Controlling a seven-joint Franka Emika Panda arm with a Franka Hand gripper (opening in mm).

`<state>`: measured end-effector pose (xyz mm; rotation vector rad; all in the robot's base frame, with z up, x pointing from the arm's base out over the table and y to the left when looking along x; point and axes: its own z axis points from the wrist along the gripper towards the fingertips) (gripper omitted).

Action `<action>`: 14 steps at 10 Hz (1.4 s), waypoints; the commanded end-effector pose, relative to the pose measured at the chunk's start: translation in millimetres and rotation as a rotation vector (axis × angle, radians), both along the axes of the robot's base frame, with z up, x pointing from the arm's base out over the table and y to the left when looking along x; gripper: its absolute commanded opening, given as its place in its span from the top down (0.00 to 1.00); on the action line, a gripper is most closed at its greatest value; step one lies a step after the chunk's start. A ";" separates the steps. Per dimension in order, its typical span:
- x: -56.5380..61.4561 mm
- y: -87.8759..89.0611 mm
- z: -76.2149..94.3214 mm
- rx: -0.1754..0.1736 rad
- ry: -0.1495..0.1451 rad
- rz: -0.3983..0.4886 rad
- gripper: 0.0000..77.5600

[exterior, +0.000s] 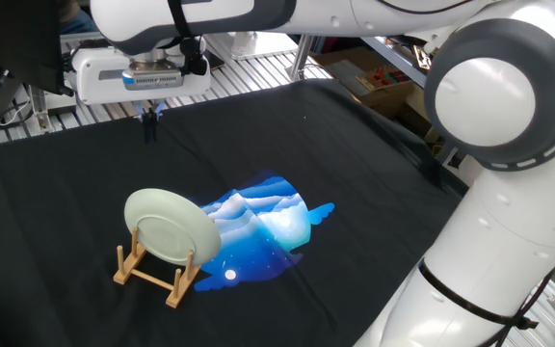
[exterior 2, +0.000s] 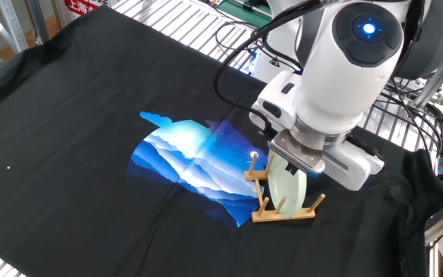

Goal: Put the dish on the dish rack

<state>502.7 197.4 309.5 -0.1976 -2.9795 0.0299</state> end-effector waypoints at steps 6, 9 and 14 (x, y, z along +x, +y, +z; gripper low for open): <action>36.3 -134.9 -1.5 0.034 -0.265 0.336 0.98; 37.8 -150.6 -7.4 0.038 -0.271 0.357 0.98; 38.4 -158.2 -10.7 0.044 -0.272 0.355 0.98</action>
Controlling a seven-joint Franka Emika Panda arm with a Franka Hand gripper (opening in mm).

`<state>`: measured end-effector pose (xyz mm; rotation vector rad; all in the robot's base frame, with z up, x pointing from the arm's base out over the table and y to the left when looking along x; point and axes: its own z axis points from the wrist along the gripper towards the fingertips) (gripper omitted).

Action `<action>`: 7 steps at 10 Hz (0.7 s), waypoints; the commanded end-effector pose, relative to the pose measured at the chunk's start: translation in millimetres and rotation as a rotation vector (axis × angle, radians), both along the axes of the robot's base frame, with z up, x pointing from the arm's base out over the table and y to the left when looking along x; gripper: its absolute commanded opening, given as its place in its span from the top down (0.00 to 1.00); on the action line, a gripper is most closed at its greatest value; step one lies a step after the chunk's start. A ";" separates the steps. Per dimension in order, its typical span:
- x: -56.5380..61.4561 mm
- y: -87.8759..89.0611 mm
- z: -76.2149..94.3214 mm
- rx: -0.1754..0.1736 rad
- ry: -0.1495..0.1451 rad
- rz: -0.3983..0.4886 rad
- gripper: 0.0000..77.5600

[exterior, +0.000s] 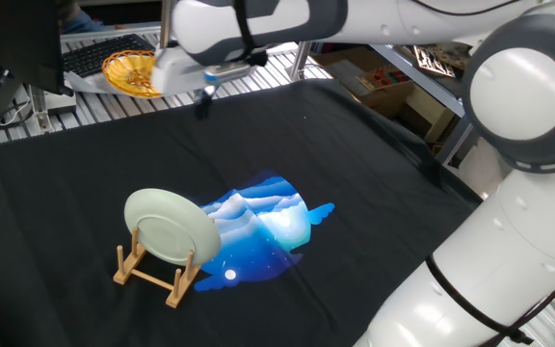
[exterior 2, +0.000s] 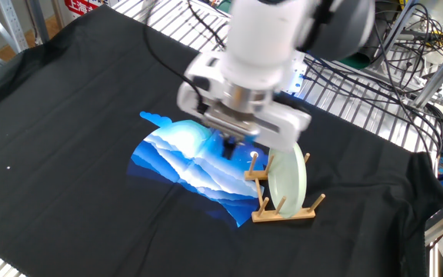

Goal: Put the dish on the dish rack

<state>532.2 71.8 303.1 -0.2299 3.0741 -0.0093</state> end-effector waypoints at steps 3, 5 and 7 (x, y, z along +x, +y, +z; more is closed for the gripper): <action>9.1 -36.9 -6.3 0.029 -0.057 0.077 0.98; 9.1 -39.7 -7.3 0.029 -0.057 0.066 0.98; 9.1 -41.2 -7.9 0.029 -0.056 0.061 0.98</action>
